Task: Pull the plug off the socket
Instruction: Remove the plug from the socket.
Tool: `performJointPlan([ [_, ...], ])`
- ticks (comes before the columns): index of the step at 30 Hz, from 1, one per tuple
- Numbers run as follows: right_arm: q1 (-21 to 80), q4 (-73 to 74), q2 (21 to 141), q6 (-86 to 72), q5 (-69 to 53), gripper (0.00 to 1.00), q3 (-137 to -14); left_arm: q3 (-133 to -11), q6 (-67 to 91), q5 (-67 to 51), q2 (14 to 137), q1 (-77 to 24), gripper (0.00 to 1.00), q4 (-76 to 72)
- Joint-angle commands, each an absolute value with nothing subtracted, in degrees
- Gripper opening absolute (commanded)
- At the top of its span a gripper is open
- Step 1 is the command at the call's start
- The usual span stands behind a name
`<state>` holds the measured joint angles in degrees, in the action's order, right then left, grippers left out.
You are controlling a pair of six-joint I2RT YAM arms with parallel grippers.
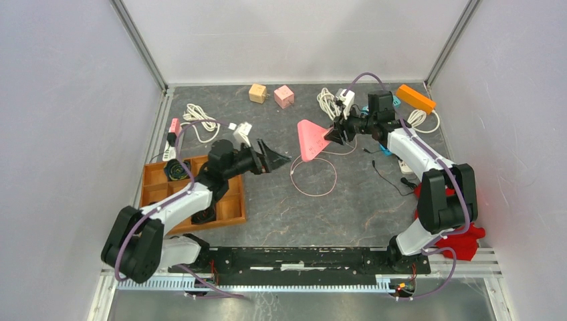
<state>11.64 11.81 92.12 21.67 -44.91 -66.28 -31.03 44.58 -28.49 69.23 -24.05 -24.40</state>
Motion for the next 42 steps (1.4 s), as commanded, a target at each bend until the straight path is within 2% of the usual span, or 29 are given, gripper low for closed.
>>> performJointPlan([
  [1, 12.52, 7.12, 89.54, 20.74, -48.86, 0.00, -66.53, -35.31, 50.63, -21.99, 75.04, -30.22, 0.99, -36.60],
  [11, 13.81, 6.89, 90.14, 21.00, -48.78, 0.00, -66.19, -41.98, 56.35, -16.13, 90.76, -34.75, 0.95, -43.91],
  [14, 14.15, 7.01, 90.39, 21.35, -48.53, 0.00, -66.19, -43.73, 56.52, -13.25, 93.09, -35.30, 0.89, -43.47],
  [19, 14.64, 7.19, 90.46, 21.80, -47.52, 0.00, -66.23, -47.27, 57.67, -10.36, 96.06, -35.68, 0.70, -39.13],
  [21, 14.75, 7.21, 90.58, 21.88, -46.89, 0.00, -66.24, -48.29, 57.07, -10.53, 96.97, -35.78, 0.55, -38.64],
  [24, 14.78, 7.14, 90.76, 21.88, -46.41, 0.00, -66.31, -49.05, 56.20, -10.79, 98.00, -35.77, 0.15, -37.99],
  [25, 14.85, 7.26, 90.74, 21.88, -46.41, 0.00, -66.28, -49.32, 55.46, -10.65, 98.11, -35.77, 0.06, -37.42],
  [26, 14.85, 7.34, 90.77, 21.80, -46.49, 0.00, -66.37, -49.49, 54.53, -9.86, 98.17, -35.77, 0.02, -36.53],
  [32, 14.85, 7.66, 89.32, 22.15, -45.45, 0.00, -66.54, -47.73, 51.73, -4.48, 98.09, -34.81, 0.02, -33.64],
  [42, 14.81, 7.20, 88.43, 22.41, -45.58, 0.00, -65.97, -42.50, 57.62, -6.75, 97.23, -29.27, 0.02, -38.15],
])
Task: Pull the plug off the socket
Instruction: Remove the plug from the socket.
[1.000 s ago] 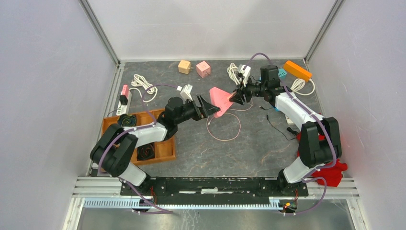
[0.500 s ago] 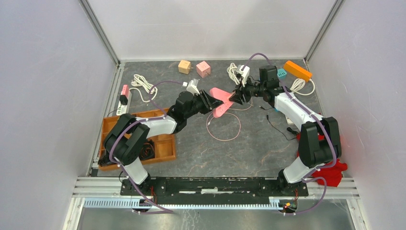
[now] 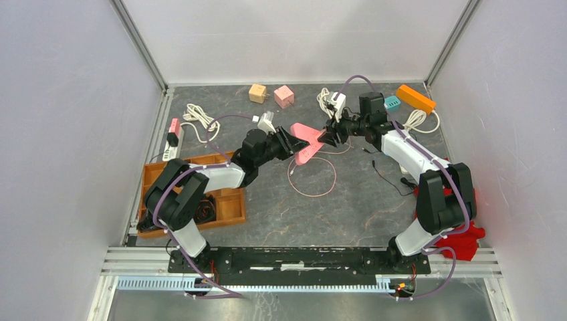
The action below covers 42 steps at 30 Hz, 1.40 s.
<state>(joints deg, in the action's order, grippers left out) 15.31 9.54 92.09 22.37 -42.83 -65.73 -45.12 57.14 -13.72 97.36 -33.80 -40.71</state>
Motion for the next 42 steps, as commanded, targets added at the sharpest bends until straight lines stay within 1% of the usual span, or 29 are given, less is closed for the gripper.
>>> performJointPlan([
  [1, 14.83, 7.06, 88.27, 22.48, -45.66, 0.00, -65.84, -42.27, 57.71, -6.94, 97.17, -28.86, 0.02, -38.44],
  [9, 14.85, 6.41, 87.85, 22.39, -46.03, 0.00, -65.36, -40.55, 57.12, -7.32, 97.46, -27.08, 0.02, -38.76],
  [22, 14.84, 6.15, 87.83, 22.32, -46.12, 0.00, -65.13, -41.24, 52.64, -5.85, 97.35, -26.98, 0.02, -35.60],
  [42, 14.80, 4.61, 86.82, 21.46, -47.37, 0.00, -64.22, -41.69, 47.18, -0.41, 94.77, -26.98, 0.02, -29.57],
])
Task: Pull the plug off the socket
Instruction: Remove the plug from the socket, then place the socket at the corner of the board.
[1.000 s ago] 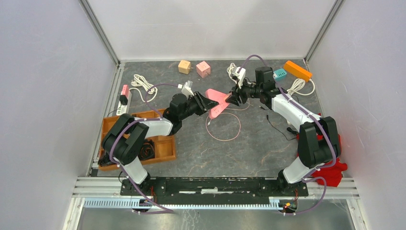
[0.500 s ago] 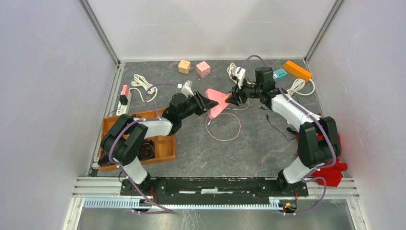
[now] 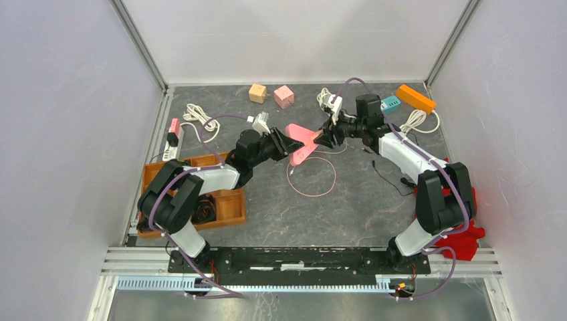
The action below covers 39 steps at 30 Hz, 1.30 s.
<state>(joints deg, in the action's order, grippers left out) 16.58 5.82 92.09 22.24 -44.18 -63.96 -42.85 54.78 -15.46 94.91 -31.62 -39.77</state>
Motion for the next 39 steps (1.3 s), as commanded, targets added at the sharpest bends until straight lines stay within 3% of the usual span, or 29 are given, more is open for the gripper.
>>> performJointPlan([
  [1, 14.80, 4.54, 86.67, 21.45, -47.53, 0.00, -64.14, -41.71, 46.98, -0.33, 94.68, -26.98, 0.02, -29.47],
  [15, 14.10, -0.75, 83.48, 17.32, -54.81, 0.00, -61.67, -40.81, 41.07, -1.05, 86.72, -25.48, 0.02, -27.02],
  [23, 13.61, -4.15, 80.40, 16.88, -56.27, 0.00, -59.40, -42.30, 33.64, -16.58, 84.48, -17.16, 0.02, -31.88],
  [32, 13.21, -5.10, 79.39, 16.87, -55.77, 0.00, -58.57, -59.86, 21.47, -24.60, 95.40, -16.01, 0.02, -24.81],
  [39, 12.35, -5.44, 78.35, 17.32, -55.07, 0.00, -58.20, -80.55, 7.30, -21.96, 109.42, -18.73, 0.02, -10.43],
])
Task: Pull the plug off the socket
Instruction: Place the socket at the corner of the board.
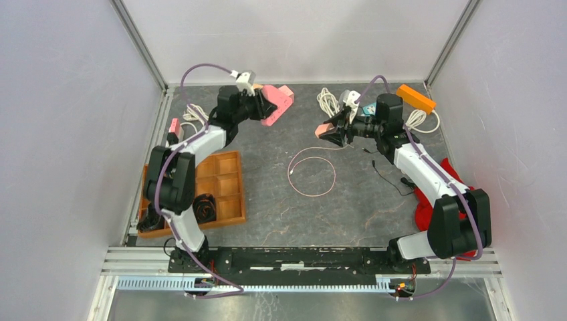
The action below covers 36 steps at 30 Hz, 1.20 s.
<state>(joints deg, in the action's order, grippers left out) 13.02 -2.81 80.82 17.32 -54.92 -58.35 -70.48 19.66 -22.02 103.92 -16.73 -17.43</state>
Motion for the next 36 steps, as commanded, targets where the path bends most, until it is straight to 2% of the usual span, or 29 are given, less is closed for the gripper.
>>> performJointPlan([
  [1, 12.25, -5.58, 78.16, 17.47, -54.94, 0.00, -58.04, -84.34, 4.15, -20.88, 111.00, -19.98, 0.03, -8.65],
  [5, 12.00, -5.70, 77.92, 17.88, -54.34, 0.00, -57.83, -96.83, -4.47, -15.64, 118.98, -23.44, 0.05, -0.73],
  [12, 11.30, -5.71, 77.68, 18.72, -53.35, 0.00, -57.43, -116.21, -9.19, -8.32, 133.85, -26.24, 0.06, 10.57],
  [16, 10.59, -5.71, 77.98, 18.72, -53.35, 0.00, -57.39, -122.80, -10.25, -5.00, 139.52, -27.33, 0.13, 12.17],
  [22, 10.08, -5.71, 78.42, 18.72, -53.35, 0.00, -57.39, -125.88, -10.43, -2.45, 142.78, -28.55, 0.37, 11.98],
  [23, 10.06, -5.71, 78.55, 18.72, -53.35, 0.00, -57.38, -125.96, -9.96, -2.65, 142.89, -28.64, 0.43, 11.97],
  [25, 10.03, -5.71, 78.71, 18.72, -53.35, 0.00, -57.35, -125.95, -8.89, -2.39, 142.64, -28.83, 0.60, 11.87],
  [27, 9.94, -5.71, 78.84, 18.65, -53.35, 0.00, -57.46, -125.86, -8.29, -2.28, 142.12, -28.90, 0.70, 11.89],
  [31, 9.90, -5.67, 79.06, 18.54, -53.35, 0.00, -57.45, -125.42, -7.35, -2.00, 140.49, -28.92, 0.79, 11.87],
  [36, 9.51, -5.71, 79.19, 18.22, -53.60, 0.00, -57.50, -123.27, -6.23, -2.11, 136.28, -28.92, 0.82, 11.91],
])
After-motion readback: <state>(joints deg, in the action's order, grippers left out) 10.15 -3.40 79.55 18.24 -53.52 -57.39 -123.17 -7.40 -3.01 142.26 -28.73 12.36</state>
